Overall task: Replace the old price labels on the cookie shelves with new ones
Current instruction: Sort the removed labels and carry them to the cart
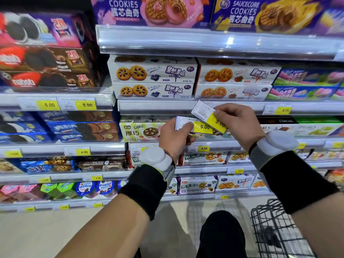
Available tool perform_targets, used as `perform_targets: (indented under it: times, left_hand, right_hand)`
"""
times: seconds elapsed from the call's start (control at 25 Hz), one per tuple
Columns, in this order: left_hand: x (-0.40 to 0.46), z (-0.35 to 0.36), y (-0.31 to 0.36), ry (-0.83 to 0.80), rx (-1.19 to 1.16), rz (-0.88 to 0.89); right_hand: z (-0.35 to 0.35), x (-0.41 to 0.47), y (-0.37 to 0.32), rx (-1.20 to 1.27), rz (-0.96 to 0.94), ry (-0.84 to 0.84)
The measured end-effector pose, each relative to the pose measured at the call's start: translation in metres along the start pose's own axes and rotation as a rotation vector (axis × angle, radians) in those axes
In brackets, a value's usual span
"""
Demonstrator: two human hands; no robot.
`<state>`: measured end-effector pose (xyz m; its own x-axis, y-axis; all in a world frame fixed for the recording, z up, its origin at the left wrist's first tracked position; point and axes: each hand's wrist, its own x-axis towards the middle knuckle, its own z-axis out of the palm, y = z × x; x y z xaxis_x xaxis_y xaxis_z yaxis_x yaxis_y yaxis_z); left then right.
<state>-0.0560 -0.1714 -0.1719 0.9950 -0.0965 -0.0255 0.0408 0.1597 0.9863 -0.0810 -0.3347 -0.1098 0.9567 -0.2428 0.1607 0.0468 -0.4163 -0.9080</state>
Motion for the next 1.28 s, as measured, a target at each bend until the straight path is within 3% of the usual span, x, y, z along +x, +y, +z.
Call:
perform_targets:
  times: [0.12, 0.32, 0.52, 0.88, 1.04, 1.16, 1.28]
  left_hand:
    - [-0.012, -0.004, 0.003, -0.016, -0.017, 0.003]
    - [-0.033, -0.013, 0.009, -0.061, -0.01, 0.004]
    - [-0.047, -0.018, 0.014, -0.05, -0.064, -0.002]
    - [-0.064, -0.022, 0.022, -0.044, -0.125, 0.006]
    - [-0.067, -0.025, 0.026, -0.045, -0.109, 0.036]
    - [-0.071, -0.026, 0.029, -0.047, -0.113, 0.047]
    - [-0.076, -0.022, 0.029, -0.049, -0.105, 0.069]
  right_hand:
    - [0.004, -0.015, 0.0, -0.068, -0.011, -0.053]
    - [0.008, -0.026, 0.0, -0.152, -0.046, 0.029]
    - [0.02, -0.044, -0.016, -0.37, -0.213, 0.043]
    - [0.042, -0.067, -0.031, -0.416, -0.306, 0.004]
    - [0.041, -0.072, -0.033, -0.408, -0.339, 0.124]
    - [0.039, -0.076, -0.029, -0.383, -0.264, 0.167]
    - [0.037, -0.087, -0.026, -0.205, -0.078, 0.064]
